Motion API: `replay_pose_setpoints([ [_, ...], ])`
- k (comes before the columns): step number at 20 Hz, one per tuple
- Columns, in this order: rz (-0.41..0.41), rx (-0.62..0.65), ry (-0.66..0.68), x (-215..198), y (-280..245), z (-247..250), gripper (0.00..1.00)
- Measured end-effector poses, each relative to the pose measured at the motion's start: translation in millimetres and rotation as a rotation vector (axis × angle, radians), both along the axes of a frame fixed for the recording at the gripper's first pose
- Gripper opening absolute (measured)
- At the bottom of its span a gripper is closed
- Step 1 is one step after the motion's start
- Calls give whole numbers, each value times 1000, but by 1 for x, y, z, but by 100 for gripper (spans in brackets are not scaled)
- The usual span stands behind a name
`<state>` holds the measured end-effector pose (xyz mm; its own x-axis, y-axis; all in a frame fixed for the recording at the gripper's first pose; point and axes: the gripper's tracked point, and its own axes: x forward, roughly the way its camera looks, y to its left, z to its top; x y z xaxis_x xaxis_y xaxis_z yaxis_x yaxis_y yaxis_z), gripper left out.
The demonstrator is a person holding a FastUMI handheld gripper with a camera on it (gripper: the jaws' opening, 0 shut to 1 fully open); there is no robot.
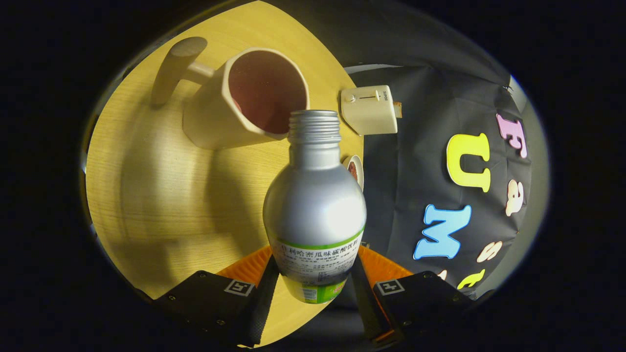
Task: Take the bottle from table, then pour the juice into the cup, finally place the bottle on the coaster
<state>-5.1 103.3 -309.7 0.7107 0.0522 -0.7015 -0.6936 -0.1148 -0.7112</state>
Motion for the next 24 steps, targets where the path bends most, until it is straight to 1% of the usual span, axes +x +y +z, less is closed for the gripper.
replay_pose_setpoints([
  [9,54,-120,-2,2,-1,8,75],
  [12,35,-153,11,0,-5,10,76],
  [15,55,-179,7,1,0,15,75],
  [19,54,-212,0,3,-1,20,75],
  [24,72,-260,-3,9,1,27,75],
])
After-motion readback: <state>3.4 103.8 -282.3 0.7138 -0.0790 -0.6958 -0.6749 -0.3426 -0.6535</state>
